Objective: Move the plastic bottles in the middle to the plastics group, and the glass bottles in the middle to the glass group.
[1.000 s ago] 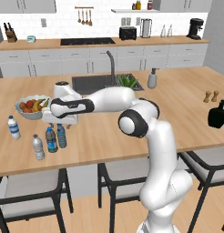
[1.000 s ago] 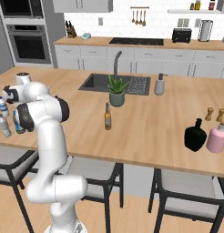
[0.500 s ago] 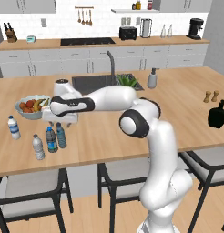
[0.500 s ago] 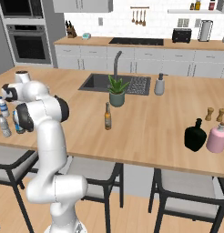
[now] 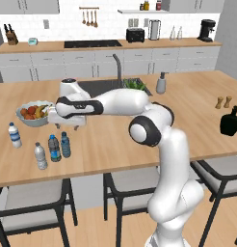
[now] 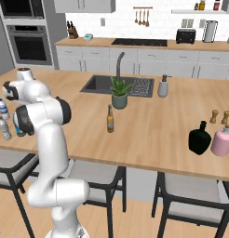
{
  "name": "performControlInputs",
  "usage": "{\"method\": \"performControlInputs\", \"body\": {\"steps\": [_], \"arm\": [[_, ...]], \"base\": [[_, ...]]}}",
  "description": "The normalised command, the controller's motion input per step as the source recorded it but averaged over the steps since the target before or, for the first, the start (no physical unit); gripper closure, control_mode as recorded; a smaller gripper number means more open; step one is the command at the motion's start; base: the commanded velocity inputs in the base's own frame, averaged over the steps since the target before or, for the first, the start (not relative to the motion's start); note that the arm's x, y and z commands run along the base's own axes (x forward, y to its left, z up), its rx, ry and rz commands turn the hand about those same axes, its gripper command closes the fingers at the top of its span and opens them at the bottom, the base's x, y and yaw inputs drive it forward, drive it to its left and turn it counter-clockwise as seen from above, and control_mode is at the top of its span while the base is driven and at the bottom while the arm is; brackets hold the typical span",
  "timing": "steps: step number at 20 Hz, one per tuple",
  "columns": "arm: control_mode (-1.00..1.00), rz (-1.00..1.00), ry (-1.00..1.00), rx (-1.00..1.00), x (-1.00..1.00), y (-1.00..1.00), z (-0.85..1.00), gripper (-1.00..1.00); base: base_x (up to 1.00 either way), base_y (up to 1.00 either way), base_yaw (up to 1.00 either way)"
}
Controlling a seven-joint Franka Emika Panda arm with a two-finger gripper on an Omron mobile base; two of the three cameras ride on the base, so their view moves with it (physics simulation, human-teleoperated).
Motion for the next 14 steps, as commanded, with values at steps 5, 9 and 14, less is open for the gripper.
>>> {"method": "performControlInputs", "body": {"steps": [5, 9, 14], "arm": [[-1.0, -0.09, 0.0, 0.0, 0.0, -0.63, 0.11, -1.0], [-1.0, -0.08, 0.0, 0.0, -0.01, -0.88, 0.04, -1.0], [-1.0, -0.01, -0.01, 0.0, -0.29, -1.0, 0.03, -1.0]], "base": [[0.0, 0.0, 0.0], [0.0, 0.0, 0.0], [0.0, 0.0, 0.0]]}}
